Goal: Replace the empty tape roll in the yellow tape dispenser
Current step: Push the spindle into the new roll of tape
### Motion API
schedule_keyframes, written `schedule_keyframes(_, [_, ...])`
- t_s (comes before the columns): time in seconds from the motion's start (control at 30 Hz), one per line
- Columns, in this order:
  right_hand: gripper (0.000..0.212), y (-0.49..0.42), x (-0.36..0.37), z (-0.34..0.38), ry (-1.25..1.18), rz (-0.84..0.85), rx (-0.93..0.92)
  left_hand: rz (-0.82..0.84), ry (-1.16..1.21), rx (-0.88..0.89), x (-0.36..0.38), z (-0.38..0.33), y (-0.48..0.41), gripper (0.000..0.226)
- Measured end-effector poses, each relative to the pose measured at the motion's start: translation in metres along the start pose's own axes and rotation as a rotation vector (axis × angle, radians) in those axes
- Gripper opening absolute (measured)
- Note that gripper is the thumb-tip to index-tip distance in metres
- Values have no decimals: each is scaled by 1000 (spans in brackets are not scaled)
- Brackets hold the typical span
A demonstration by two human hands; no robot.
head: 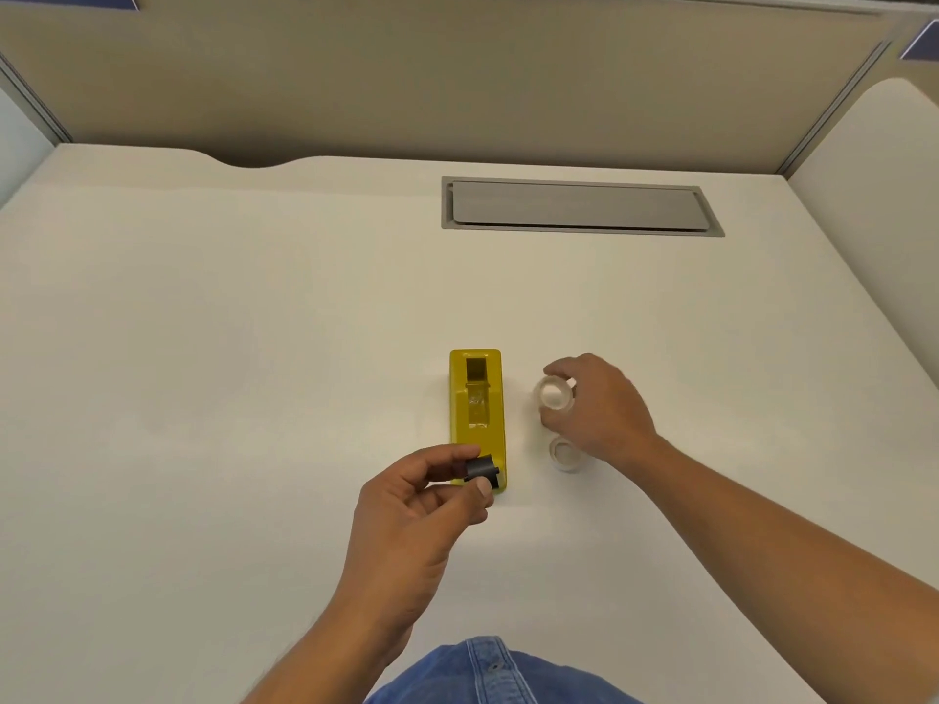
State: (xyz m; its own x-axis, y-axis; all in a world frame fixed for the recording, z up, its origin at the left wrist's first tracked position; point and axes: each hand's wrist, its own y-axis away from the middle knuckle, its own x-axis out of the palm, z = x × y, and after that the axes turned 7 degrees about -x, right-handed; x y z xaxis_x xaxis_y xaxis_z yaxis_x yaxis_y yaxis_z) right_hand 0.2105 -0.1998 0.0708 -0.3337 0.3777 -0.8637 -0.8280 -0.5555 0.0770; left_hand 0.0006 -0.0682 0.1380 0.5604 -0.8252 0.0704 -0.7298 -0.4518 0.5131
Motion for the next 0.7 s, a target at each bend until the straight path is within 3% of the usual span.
schedule_keyframes(0.13, [40,17,-25,26,-362,-145,-26,9,16,67,-4,-6,5,23])
schedule_keyframes(0.23, [37,45,-42,50,-719,-56,-76,18,34,107,-5,-12,9,23])
schedule_keyframes(0.33, [35,73,-48,67,-923,3,-134,37,44,147,-5,-18,13,25])
schedule_keyframes(0.7, [48,107,-51,84,-1013,76,-140,60,-85,211,2,-26,14,28])
